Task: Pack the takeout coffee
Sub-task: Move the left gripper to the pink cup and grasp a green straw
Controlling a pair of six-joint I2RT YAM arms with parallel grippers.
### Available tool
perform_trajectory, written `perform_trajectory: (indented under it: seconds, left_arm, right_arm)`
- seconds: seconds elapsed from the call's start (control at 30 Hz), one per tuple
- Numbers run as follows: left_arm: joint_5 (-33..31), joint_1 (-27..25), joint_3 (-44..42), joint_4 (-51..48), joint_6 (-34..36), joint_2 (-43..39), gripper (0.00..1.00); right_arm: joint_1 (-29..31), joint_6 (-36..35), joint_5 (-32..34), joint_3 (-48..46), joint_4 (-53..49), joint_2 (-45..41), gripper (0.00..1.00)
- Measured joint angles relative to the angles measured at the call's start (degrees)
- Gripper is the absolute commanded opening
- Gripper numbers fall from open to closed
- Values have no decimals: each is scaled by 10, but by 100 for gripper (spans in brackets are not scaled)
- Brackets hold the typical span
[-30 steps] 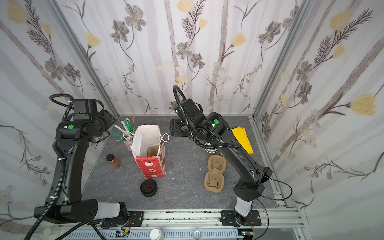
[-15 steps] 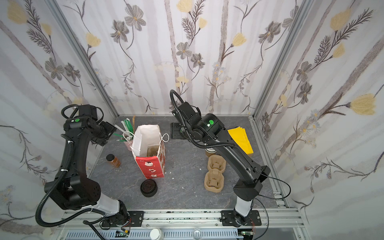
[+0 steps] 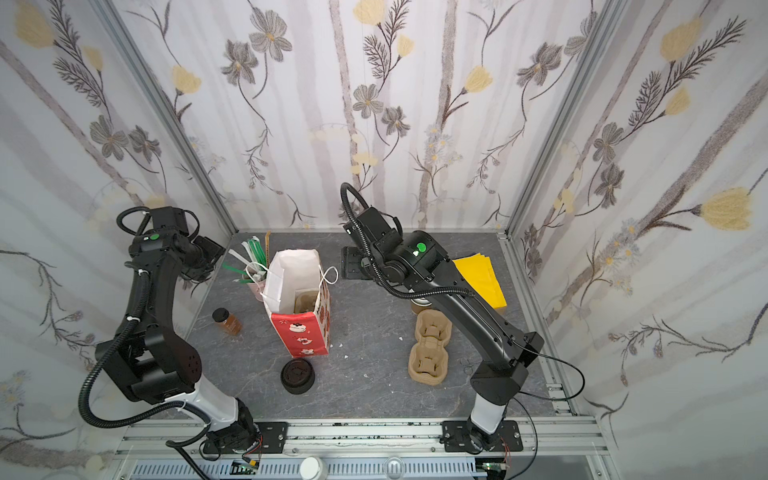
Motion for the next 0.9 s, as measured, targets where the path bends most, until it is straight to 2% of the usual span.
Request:
perform_trajectory:
  seconds: [0.3, 0.5, 0.67, 0.9]
  left_arm:
    - [13, 0, -42, 68, 12, 12, 50]
    - [15, 0, -56, 85, 10, 31, 47]
    - [13, 0, -75, 98, 9, 36, 39]
    - [18, 0, -85, 124, 0, 45, 34]
  right_arm:
    - [-6, 0, 2, -1, 10, 2, 70]
    - [-10, 0, 1, -1, 10, 5, 70]
    - [-12, 0, 1, -1, 10, 5, 70]
    - [-14, 0, 2, -1, 8, 5, 70]
